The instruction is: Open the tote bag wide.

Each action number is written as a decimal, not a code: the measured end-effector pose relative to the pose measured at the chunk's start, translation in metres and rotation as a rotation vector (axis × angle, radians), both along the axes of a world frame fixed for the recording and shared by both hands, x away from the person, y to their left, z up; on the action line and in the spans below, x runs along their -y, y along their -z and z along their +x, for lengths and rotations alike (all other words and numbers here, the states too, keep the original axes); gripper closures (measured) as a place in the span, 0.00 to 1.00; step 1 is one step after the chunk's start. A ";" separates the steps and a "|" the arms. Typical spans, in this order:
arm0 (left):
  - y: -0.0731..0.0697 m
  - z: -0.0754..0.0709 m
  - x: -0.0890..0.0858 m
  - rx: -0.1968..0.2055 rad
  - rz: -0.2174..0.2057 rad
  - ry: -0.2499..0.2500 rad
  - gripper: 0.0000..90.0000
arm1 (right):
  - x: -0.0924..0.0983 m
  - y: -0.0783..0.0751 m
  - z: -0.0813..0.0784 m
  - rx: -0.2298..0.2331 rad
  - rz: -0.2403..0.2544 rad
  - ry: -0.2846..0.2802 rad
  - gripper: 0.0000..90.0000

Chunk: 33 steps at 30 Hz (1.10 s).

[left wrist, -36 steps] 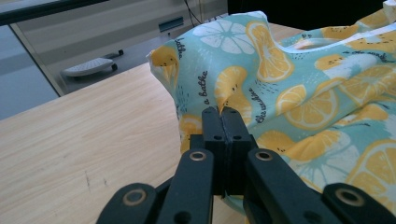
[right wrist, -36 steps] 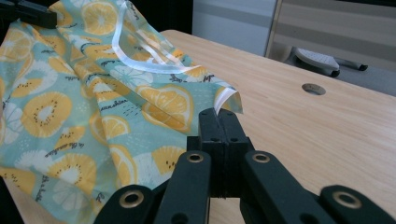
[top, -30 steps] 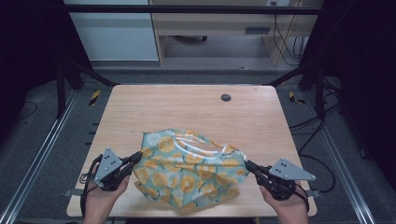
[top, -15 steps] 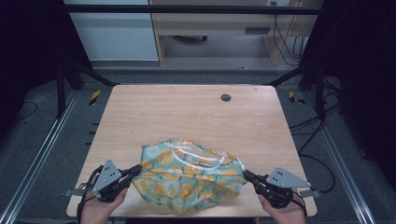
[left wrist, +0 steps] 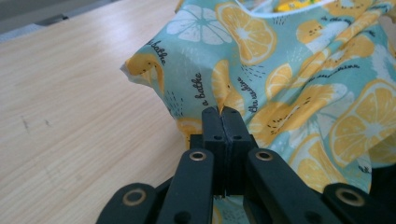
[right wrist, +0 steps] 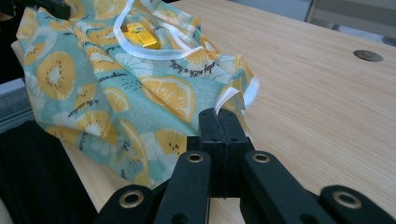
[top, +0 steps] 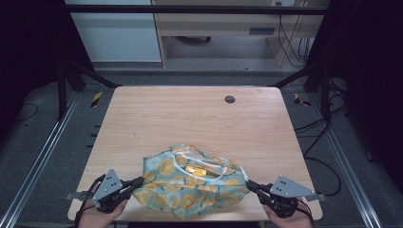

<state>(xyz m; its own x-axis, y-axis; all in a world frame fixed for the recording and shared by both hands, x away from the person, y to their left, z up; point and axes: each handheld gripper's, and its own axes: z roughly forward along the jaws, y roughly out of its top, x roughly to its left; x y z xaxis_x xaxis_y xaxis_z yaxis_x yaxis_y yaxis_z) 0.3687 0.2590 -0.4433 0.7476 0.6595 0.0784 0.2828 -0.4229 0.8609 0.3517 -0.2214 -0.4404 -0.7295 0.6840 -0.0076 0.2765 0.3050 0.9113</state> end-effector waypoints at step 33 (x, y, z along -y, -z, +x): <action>0.037 0.032 0.041 -0.088 0.365 0.048 1.00 | -0.015 0.033 0.036 -0.170 -0.236 -0.002 1.00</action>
<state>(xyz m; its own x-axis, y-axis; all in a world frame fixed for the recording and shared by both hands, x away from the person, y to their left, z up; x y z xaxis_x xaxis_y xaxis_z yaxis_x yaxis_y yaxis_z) 0.4005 0.2184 -0.4805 0.7914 0.5642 0.2354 0.3217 -0.7118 0.6244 0.3873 -0.2064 -0.4730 -0.7350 0.6767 -0.0439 0.4187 0.5038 0.7556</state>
